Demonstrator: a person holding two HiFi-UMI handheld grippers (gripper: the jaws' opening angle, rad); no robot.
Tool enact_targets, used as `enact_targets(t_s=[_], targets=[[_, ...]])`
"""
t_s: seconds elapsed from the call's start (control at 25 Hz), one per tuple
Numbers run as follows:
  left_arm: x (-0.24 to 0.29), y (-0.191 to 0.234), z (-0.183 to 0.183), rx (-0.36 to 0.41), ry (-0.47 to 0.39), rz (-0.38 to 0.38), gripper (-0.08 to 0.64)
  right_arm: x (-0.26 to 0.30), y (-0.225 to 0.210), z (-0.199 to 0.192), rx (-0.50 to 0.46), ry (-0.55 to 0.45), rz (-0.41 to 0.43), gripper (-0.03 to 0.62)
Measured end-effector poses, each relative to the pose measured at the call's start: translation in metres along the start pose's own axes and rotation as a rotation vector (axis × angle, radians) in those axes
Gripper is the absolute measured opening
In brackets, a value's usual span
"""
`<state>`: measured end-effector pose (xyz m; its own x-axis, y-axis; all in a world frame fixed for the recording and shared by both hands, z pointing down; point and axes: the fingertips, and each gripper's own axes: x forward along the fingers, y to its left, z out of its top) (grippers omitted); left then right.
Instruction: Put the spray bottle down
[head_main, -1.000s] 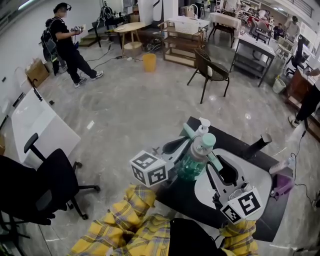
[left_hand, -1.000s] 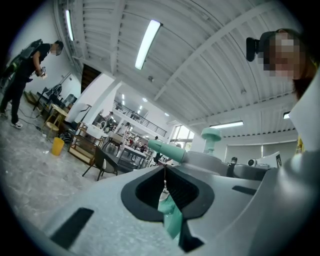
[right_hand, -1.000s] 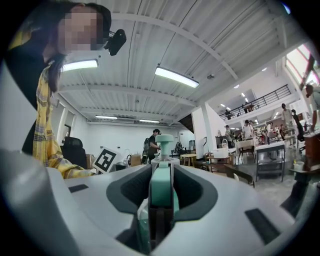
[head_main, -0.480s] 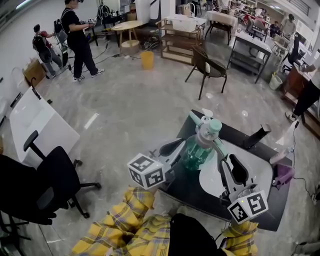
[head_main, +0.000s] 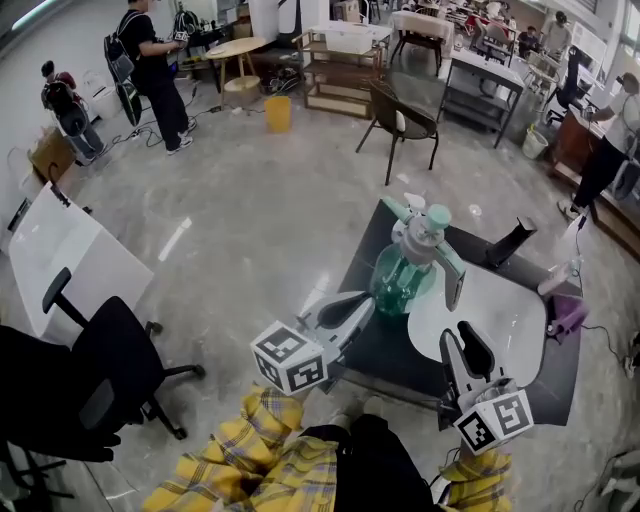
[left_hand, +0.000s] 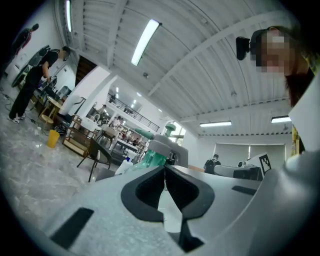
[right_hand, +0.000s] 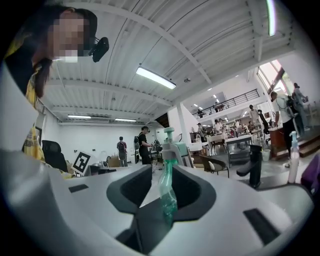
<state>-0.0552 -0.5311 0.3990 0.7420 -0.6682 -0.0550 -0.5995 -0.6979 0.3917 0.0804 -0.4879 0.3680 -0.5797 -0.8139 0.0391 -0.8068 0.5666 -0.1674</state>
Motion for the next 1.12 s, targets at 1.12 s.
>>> enact_targets(t_s=[1.12], targets=[[-0.096, -0.207, -0.098, 0.026, 0.081, -0.145, 0.008, -0.231, 0.088, -0.059, 0.119, 0.005, -0.093, 0.017]])
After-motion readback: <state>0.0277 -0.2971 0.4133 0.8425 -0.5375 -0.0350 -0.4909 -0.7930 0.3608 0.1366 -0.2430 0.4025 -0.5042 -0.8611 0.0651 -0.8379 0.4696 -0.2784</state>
